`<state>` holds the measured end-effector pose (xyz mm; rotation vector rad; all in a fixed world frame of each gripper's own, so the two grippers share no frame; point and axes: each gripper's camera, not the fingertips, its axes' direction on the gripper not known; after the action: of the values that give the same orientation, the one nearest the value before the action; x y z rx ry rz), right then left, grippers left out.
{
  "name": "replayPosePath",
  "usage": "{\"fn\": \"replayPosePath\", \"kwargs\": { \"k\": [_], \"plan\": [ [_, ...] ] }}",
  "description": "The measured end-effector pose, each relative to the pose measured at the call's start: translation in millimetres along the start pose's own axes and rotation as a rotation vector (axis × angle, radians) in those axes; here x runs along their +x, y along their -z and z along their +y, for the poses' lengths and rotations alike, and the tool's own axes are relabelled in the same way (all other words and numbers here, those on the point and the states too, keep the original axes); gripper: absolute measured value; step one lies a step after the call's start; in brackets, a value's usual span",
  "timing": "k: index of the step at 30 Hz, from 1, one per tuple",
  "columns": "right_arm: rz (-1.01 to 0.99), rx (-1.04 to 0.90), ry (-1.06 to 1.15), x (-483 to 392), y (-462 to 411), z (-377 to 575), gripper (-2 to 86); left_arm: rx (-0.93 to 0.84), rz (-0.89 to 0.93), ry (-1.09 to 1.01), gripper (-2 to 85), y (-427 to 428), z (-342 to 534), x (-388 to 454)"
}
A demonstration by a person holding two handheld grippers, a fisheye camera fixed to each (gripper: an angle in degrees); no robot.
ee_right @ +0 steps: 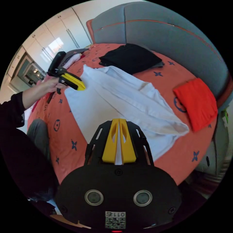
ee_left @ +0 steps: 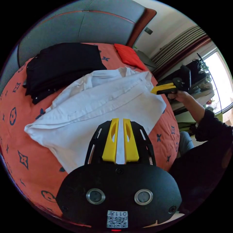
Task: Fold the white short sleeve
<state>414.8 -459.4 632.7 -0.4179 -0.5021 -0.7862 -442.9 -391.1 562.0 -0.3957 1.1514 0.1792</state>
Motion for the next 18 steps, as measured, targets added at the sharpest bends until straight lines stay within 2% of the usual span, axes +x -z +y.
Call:
{"fn": "replayPosePath", "kwargs": {
  "k": [6,10,14,18],
  "plan": [
    [-0.107,-0.133,0.048,6.8,-52.3,-64.2,0.9,-0.021,-0.074,0.023,0.4,-48.5,-10.6,9.3],
    [-0.064,-0.104,-0.036,36.4,-47.4,-96.4,0.7,0.016,-0.019,0.043,0.1,-63.5,-14.0,2.5],
    [0.155,0.035,-0.211,66.2,-21.9,-122.1,0.5,-0.011,0.039,0.073,-0.1,-75.5,-27.1,-1.7],
    [0.244,0.049,-0.207,60.4,-13.8,-132.9,0.4,-0.084,-0.122,0.008,-0.2,-81.9,-59.6,13.5]
  ]
}}
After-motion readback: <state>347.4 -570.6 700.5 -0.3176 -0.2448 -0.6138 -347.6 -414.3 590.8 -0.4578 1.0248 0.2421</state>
